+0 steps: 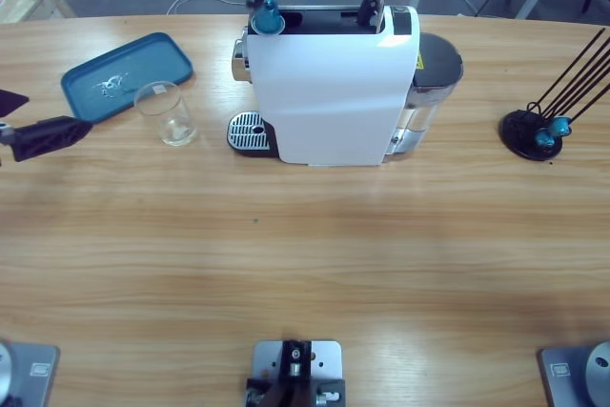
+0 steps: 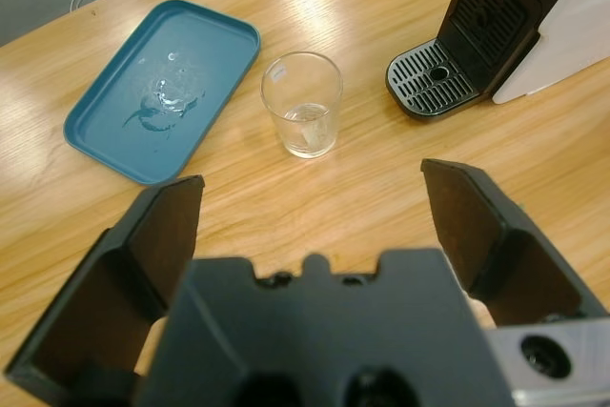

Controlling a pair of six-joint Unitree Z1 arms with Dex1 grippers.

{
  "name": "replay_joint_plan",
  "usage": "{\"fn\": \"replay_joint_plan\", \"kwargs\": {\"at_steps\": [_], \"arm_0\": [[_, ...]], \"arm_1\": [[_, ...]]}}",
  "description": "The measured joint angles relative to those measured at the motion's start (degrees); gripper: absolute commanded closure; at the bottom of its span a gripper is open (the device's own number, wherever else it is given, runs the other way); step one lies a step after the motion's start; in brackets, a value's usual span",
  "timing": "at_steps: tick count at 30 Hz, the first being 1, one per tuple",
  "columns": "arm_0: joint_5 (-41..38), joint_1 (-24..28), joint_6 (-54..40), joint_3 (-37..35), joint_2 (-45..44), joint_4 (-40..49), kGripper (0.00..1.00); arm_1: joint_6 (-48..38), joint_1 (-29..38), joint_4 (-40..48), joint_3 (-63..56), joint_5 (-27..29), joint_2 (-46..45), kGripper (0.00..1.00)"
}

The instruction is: Pour coffee

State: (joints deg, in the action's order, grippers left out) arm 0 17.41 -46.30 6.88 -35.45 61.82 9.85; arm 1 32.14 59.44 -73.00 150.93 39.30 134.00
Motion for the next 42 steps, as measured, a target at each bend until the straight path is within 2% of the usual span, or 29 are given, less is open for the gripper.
{"fn": "replay_joint_plan", "kwargs": {"at_steps": [8, 15, 21, 26, 37, 42], "arm_0": [[-0.1, 0.0, 0.0, 0.0, 0.4, -0.1, 0.025], [-0.1, 0.0, 0.0, 0.0, 0.4, -0.1, 0.027], [-0.1, 0.0, 0.0, 0.0, 0.4, -0.1, 0.027], [-0.1, 0.0, 0.0, 0.0, 0.4, -0.1, 0.027], [-0.1, 0.0, 0.0, 0.0, 0.4, -0.1, 0.026], [-0.1, 0.0, 0.0, 0.0, 0.4, -0.1, 0.027]], "arm_1": [[-0.2, 2.7, 1.7, 0.0, 0.0, -5.7, 1.0], [-11.0, 4.6, -6.9, 0.0, -9.1, -6.6, 1.0], [-15.0, 4.6, -10.5, 0.0, -10.2, -6.6, 1.0], [-16.2, 4.8, -11.8, 0.0, -14.5, -6.4, 1.0], [-19.3, 5.2, -13.2, 0.0, -18.6, -6.3, 1.0], [-23.1, 5.2, -13.2, 0.0, -20.0, -11.8, 1.0]]}}
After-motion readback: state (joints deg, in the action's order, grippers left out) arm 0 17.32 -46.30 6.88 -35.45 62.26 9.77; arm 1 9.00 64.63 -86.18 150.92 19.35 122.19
